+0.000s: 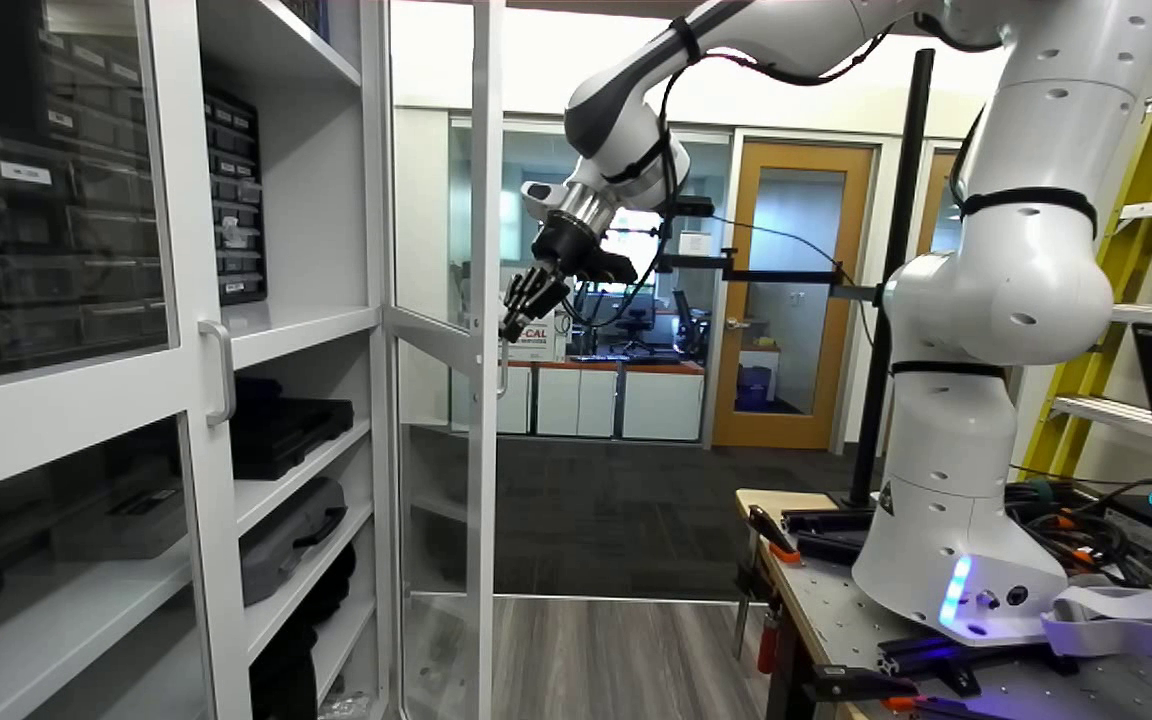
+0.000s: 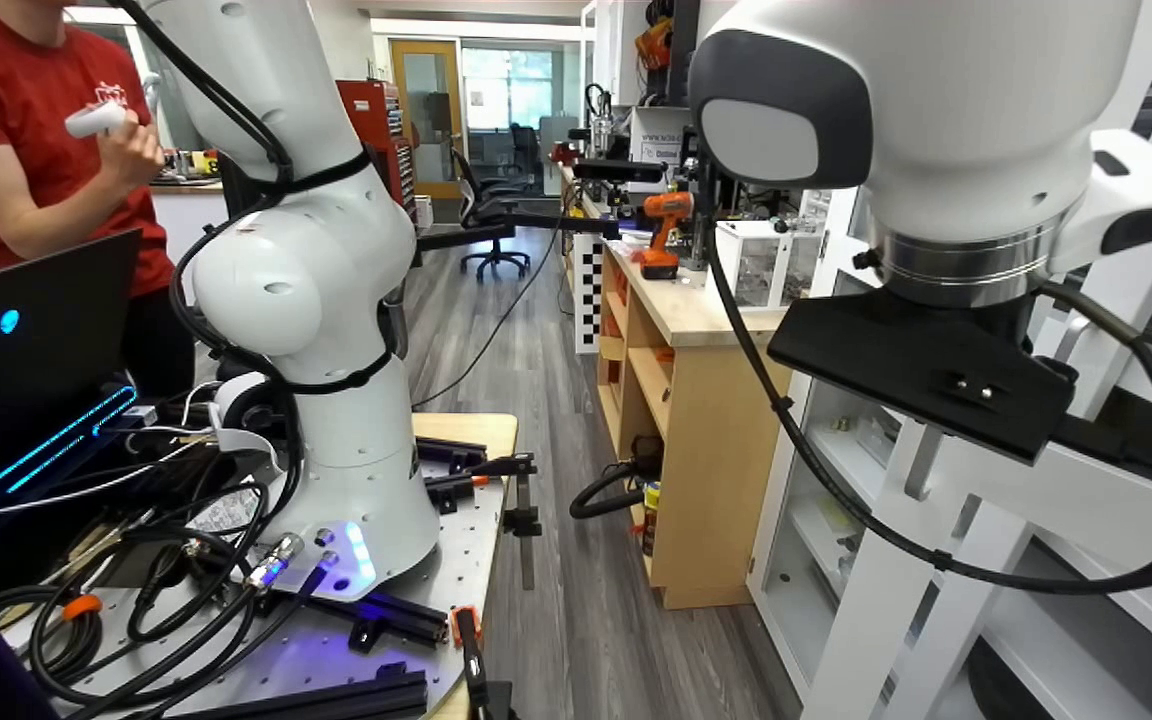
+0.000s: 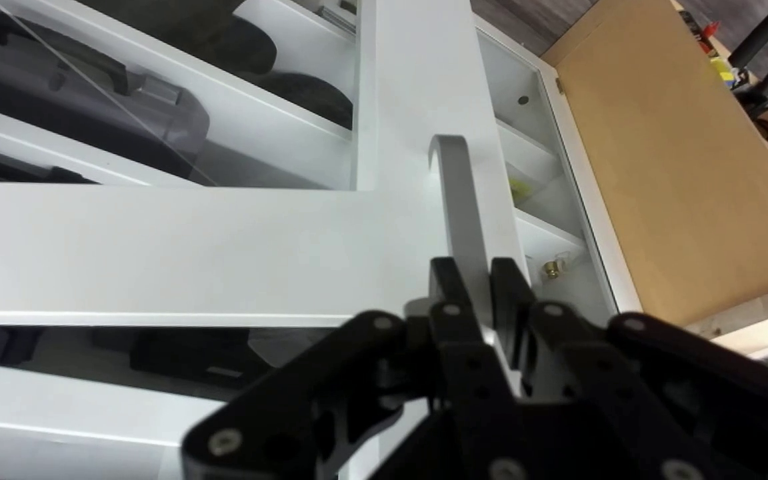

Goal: Close the door of the cabinet

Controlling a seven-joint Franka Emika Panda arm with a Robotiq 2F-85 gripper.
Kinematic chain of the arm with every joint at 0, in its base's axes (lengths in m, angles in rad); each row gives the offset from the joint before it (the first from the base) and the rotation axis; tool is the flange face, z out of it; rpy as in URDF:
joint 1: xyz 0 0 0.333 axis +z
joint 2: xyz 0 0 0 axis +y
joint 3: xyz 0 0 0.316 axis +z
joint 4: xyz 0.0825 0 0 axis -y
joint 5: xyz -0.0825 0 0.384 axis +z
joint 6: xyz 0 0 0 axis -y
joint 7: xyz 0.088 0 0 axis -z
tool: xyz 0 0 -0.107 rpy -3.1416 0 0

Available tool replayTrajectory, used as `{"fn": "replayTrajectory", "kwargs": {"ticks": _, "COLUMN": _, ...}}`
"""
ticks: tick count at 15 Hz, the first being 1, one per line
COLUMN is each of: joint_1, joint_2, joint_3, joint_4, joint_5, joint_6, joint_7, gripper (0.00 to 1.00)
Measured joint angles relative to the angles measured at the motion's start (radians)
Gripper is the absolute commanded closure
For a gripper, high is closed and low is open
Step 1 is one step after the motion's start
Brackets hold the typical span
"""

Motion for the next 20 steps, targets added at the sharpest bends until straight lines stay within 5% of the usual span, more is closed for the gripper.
{"fn": "replayTrajectory", "kwargs": {"ticks": 10, "joint_1": -0.010, "joint_2": 0.007, "joint_3": 0.038, "joint_4": 0.002, "joint_5": 0.001, "joint_6": 0.029, "joint_7": 0.025, "gripper": 0.96}}
{"fn": "replayTrajectory", "kwargs": {"ticks": 20, "joint_1": -0.007, "joint_2": 0.059, "joint_3": 0.142, "joint_4": 0.034, "joint_5": 0.018, "joint_6": 0.145, "joint_7": 0.194, "gripper": 0.96}}
